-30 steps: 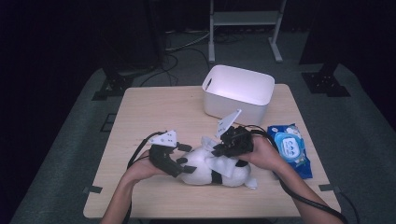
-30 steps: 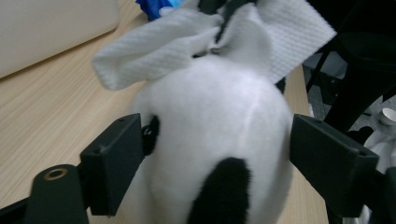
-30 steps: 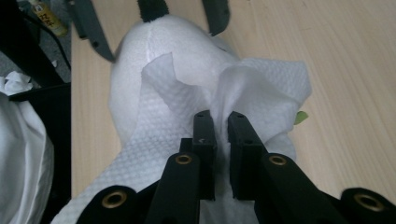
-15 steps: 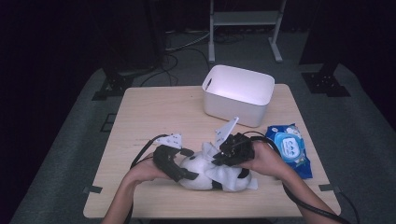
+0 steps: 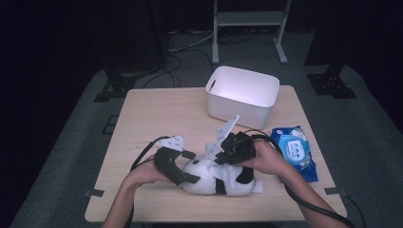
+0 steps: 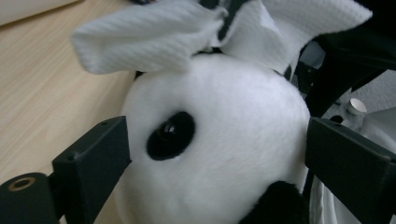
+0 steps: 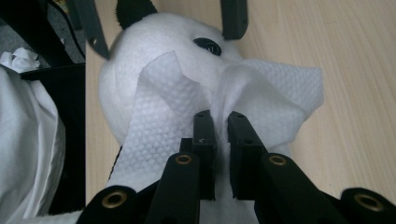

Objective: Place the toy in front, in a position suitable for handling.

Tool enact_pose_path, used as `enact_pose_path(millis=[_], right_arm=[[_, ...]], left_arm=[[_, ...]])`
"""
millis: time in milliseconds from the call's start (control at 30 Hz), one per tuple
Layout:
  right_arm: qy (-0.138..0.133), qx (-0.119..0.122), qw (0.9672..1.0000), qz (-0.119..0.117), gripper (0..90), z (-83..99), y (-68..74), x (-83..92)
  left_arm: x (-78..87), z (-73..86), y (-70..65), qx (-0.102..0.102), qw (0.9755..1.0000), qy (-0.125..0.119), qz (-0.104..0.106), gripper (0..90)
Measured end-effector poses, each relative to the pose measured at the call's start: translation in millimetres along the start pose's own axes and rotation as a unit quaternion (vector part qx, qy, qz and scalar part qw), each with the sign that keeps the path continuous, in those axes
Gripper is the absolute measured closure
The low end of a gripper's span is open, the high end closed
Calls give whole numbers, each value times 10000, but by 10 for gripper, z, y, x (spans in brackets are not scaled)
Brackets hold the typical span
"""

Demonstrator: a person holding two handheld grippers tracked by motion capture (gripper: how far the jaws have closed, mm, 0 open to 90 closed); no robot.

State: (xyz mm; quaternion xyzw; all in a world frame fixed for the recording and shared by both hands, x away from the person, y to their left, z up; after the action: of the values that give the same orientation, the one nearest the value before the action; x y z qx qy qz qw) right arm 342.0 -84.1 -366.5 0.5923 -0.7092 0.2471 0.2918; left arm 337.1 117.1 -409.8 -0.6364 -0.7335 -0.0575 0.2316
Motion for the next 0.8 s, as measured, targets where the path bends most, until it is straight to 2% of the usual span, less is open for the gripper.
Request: enact_pose_path(millis=[100, 200, 300, 400, 500, 600, 800], right_arm=[[7, -1, 10000, -98, 820, 26, 30, -3], [27, 10, 9998, -188, 820, 32, 55, -12], [72, 3, 9995, -316, 820, 35, 78, -40], [97, 67, 9993, -347, 820, 30, 96, -58], [106, 35, 9993, -366, 821, 42, 105, -70], [84, 25, 9992, -383, 821, 44, 99, -72], [0, -19, 9992, -411, 820, 40, 72, -72]], left_arm=[[7, -4, 17, 82, 9999, -57, -42, 22], [-47, 32, 17, 143, 9998, 104, 76, 10], [-131, 93, 31, 358, 9987, 294, 193, 0], [-193, 148, 50, 549, 9972, 369, 340, 0], [-210, 159, 49, 538, 9974, 348, 326, 0], [-210, 160, 41, 441, 9979, 344, 326, 4], [-167, 164, 30, 79, 9993, 275, 225, 224]])
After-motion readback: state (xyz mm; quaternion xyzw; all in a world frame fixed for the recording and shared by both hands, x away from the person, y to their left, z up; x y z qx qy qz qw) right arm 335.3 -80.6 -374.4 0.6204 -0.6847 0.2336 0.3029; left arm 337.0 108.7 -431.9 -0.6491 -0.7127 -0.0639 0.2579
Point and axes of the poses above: each handheld gripper's, and its own axes: x roughly backward along the jaws, z roughly out of its underside, y roughly to its left, the point moved 3 cm from there along -x, roughly forward along the jaws, and after that the axes turned 12 degrees about -y, right-handed, at the moved point
